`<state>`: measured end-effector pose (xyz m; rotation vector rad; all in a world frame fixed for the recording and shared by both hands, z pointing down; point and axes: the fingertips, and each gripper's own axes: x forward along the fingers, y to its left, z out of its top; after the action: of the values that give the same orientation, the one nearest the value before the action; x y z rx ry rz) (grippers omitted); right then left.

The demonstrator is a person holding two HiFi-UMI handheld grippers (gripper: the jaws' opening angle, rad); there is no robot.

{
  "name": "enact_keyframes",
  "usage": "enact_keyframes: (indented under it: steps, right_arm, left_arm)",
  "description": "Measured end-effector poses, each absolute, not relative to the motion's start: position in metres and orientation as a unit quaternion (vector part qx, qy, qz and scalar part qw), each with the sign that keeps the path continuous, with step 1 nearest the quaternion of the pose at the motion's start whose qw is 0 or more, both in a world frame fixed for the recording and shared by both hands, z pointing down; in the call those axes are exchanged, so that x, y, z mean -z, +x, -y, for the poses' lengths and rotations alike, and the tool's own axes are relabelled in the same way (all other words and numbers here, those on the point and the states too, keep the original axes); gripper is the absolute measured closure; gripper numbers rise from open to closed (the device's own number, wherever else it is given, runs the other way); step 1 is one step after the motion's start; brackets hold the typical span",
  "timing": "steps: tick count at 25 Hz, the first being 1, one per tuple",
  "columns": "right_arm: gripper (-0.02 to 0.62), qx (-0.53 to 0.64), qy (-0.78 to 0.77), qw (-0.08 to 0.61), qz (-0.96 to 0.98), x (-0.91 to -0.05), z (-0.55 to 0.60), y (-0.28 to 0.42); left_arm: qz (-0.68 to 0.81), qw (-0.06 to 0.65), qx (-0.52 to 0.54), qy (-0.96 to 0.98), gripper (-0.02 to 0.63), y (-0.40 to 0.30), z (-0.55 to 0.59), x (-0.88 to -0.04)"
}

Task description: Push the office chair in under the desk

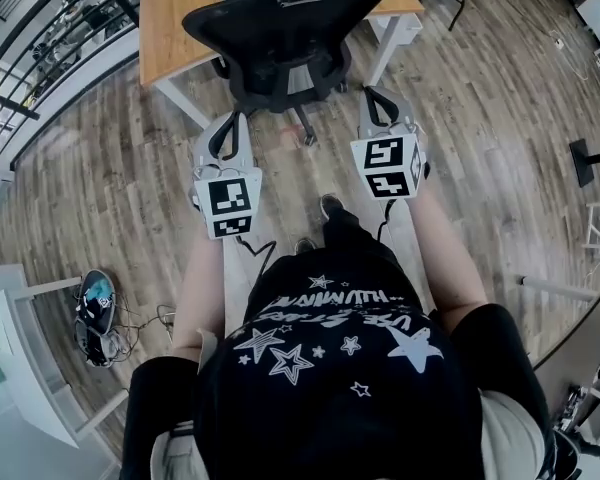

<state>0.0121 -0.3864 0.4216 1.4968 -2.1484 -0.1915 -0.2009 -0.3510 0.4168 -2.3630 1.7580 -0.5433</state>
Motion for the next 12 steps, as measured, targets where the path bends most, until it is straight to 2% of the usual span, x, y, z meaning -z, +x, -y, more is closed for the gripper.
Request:
enact_keyframes:
  steps: [12]
  right_arm:
    - [0.594,0.073,0.561,0.256,0.784,-0.4171,0.3788,0.0173]
  left_arm:
    - [-0.582,0.065,0.173,-0.792,0.604,-0.2017,0.3416,-0.4164]
